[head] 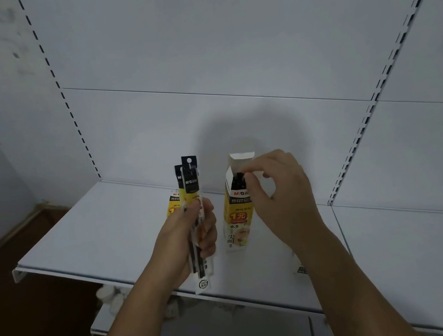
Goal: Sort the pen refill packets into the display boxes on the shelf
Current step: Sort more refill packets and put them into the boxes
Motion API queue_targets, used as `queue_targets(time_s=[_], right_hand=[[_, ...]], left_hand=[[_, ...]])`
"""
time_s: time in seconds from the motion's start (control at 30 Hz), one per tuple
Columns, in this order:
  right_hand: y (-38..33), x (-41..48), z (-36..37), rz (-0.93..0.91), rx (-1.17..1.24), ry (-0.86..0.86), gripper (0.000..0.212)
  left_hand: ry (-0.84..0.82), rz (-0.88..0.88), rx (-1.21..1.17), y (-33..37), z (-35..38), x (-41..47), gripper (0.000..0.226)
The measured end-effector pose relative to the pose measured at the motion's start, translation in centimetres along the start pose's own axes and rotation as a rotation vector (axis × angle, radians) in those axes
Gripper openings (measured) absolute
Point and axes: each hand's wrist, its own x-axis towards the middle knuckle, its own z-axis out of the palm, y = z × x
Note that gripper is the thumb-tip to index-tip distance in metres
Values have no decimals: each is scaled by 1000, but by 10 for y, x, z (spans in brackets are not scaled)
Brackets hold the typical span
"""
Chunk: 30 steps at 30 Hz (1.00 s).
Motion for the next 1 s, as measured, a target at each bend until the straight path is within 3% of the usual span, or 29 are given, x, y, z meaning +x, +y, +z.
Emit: queue_targets(time_s=[0.07,0.17,0.33,0.47,0.6,0.7,0.77,0.83,1.0], right_hand=[[-8,-5,1,-14,46,45,14],[-26,-12,3,75,169,-44,10],[-47,-15,9,300,303,-229,28],[-48,-13,6,410,404,-251,28],[-50,-15,3,369,501,-304,13],[-49,-18,3,358,522,-313,25],[-45,-19,5,369,495,-273,28],[-40,-20,7,386,464,-218,26],[-39,-23,5,411,514,-224,23]], left_hand=[[30,34,113,2,4,-2,35],[72,109,303,5,11,-6,42],[52,150,540,17,26,-15,54],[24,121,522,19,26,-17,55],[8,102,534,19,32,-19,67],[46,19,459,17,34,-18,79],[-17,-10,328,15,28,-17,82],[-28,-32,306,15,23,-17,76],[80,31,551,17,27,-16,60]])
